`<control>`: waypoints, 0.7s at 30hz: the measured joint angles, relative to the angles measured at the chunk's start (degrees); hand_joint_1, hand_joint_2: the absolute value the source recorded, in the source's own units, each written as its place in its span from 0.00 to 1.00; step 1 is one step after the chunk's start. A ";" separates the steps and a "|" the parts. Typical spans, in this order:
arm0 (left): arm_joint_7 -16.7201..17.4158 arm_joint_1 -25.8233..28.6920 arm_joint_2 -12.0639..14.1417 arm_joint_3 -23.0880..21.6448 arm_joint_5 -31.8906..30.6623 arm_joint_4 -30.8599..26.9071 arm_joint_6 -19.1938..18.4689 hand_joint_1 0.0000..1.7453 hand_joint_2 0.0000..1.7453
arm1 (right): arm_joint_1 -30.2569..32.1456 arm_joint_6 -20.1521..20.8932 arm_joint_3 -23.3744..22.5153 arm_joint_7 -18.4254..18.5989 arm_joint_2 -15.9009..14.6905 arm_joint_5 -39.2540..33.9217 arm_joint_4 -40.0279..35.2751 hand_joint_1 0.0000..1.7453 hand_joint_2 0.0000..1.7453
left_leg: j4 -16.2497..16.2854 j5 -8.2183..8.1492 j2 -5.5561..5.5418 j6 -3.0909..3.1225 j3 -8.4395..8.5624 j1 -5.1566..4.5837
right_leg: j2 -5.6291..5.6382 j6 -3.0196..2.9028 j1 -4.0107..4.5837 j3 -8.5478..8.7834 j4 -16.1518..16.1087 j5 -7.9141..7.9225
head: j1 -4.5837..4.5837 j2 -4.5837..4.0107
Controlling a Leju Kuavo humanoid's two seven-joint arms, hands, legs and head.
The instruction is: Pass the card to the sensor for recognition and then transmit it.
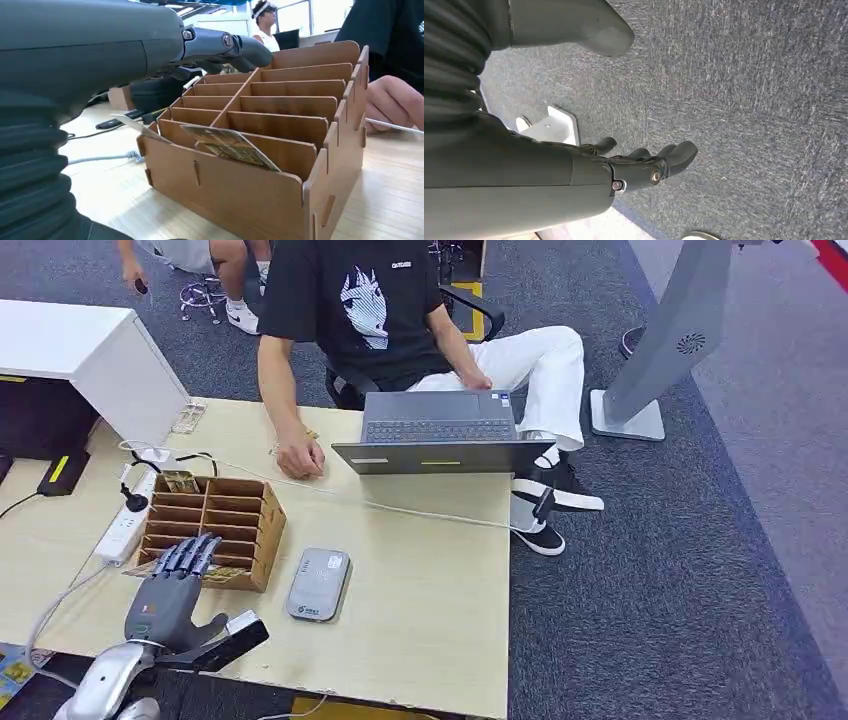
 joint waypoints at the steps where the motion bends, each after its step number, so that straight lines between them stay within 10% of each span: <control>1: 0.00 -0.05 0.00 -0.04 0.00 0.07 0.00 0.00 1.00 | 0.00 0.00 0.00 -0.07 0.00 0.00 0.00 0.00 1.00 | 0.00 0.00 0.00 0.00 0.00 0.00 | 0.00 0.00 0.00 0.00 0.00 0.00 | 0.02 0.00; 7: 0.00 -0.15 0.00 -0.11 0.00 0.11 0.02 0.07 1.00 | 0.00 0.00 0.00 -0.07 0.00 0.00 0.02 0.00 1.00 | 0.00 0.00 0.00 0.00 0.00 0.00 | 0.00 0.00 0.00 0.00 0.00 0.00 | 0.02 0.00; 8: 0.00 -0.17 0.00 -0.11 0.00 0.11 0.02 0.66 1.00 | 0.00 0.00 0.00 -0.07 0.00 0.00 0.02 0.00 1.00 | 0.00 0.00 0.00 0.00 0.00 0.00 | 0.00 0.00 0.00 0.00 0.00 0.00 | 0.02 0.00; 9: 0.00 -0.18 0.00 -0.11 0.00 0.11 0.02 1.00 1.00 | 0.00 0.00 0.00 -0.09 0.02 -0.02 0.02 0.00 1.00 | 0.00 0.00 0.00 0.00 0.00 0.00 | 0.00 0.00 0.00 0.00 0.00 0.00 | 0.02 0.00; 21: 0.20 -0.21 0.00 -0.15 -0.94 0.11 0.89 1.00 1.00 | 0.02 0.04 0.00 -0.92 0.00 -0.13 0.04 0.00 1.00 | 0.00 0.00 0.00 0.00 0.00 0.00 | 0.00 0.00 0.00 0.00 0.00 0.00 | 0.02 0.00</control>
